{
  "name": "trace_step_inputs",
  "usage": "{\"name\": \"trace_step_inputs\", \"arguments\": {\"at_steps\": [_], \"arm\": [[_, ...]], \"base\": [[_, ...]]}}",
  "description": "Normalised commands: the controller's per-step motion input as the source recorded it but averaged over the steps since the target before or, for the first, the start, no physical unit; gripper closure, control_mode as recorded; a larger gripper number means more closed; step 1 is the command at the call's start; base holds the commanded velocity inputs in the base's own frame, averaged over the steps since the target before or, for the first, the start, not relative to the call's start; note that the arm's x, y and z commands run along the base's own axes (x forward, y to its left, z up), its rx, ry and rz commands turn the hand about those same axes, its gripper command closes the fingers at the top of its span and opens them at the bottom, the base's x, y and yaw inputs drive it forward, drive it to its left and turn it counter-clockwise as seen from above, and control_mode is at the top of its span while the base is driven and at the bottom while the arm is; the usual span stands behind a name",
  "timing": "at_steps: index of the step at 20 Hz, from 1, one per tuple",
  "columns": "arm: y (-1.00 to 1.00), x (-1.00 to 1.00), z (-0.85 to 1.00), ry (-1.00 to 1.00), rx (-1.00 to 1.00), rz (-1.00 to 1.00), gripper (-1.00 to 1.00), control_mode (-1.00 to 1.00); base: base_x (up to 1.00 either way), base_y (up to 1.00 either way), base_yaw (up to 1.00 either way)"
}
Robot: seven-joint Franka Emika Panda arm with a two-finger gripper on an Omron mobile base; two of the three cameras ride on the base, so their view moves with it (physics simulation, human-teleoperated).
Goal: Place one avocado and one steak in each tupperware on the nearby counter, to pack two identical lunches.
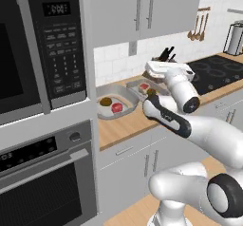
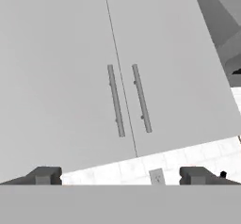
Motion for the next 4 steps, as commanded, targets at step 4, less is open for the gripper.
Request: {"name": "trace_step_inputs", "arguments": {"at_steps": [4], "arm": [[-0.40, -1.00, 1.00, -0.61, 0.01, 0.00, -1.00, -1.00]], "base": [[0.00, 0.00, 0.00]]}}
